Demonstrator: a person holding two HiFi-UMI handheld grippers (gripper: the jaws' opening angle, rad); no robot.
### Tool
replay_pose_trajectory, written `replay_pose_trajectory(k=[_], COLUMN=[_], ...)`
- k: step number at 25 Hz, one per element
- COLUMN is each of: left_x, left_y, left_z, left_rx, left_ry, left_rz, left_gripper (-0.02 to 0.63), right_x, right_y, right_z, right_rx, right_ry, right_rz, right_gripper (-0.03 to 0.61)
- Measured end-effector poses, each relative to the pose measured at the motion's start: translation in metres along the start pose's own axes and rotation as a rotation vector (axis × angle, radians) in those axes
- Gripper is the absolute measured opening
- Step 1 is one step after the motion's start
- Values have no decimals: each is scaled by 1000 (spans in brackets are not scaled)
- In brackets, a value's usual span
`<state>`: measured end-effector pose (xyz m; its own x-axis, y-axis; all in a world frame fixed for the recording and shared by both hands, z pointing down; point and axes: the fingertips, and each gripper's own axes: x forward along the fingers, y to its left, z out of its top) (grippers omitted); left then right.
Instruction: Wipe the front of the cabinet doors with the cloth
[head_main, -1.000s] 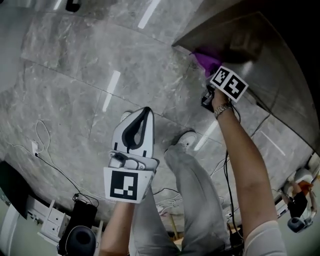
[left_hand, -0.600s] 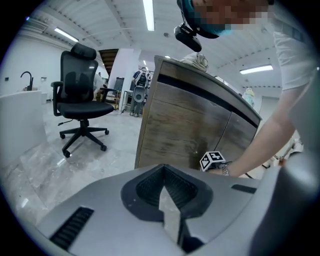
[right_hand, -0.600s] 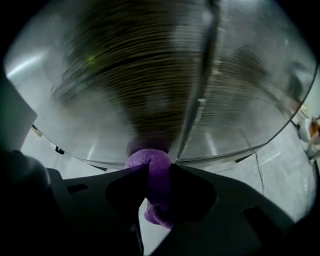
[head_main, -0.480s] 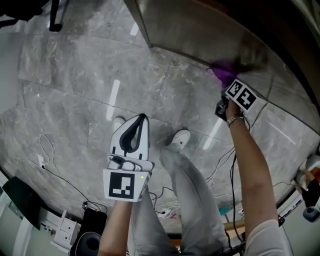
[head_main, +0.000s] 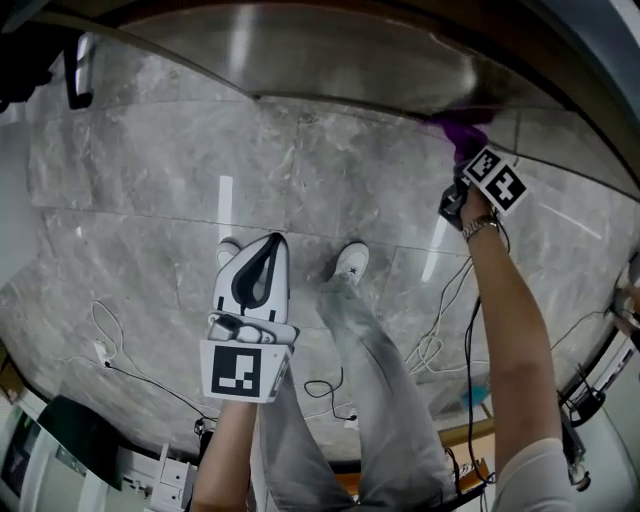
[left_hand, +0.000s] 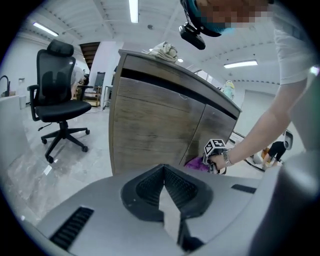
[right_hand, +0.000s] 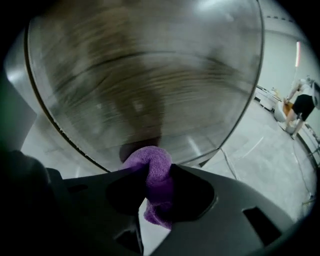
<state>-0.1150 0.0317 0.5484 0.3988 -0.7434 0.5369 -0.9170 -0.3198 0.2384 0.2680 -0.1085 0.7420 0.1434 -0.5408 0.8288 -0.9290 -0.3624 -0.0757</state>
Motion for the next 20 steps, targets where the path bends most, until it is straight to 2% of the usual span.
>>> replay_pose_trajectory(k=[3,8,12,15,17,20], left_x=[-3,-19,-41,-58,-75,-105], left_y=[-16,-46,-60,-63,-63,-58], left_z=[13,42,75,109,133,171], left_rx=[16,58,102,148,165,187], left_ry=[4,17,13,-26,-52,-79], left_rz=[-44,-148,-218,-268,-289,-303], left_gripper=[6,6,6,6,6,6], right_x=[-29,-94,-159,-209,-249,-312], right_y=[-22,-33,-13,4,14,28], right_z=[-1,-16,-28,-34,-31,-13], right_rx=[-8,-111,-175,-211,-207,-147], right_ry=[1,16,23,10,-11,-41], right_rz=[-15,25,127,182,212,249], right_gripper=[118,118,118,118,118,118])
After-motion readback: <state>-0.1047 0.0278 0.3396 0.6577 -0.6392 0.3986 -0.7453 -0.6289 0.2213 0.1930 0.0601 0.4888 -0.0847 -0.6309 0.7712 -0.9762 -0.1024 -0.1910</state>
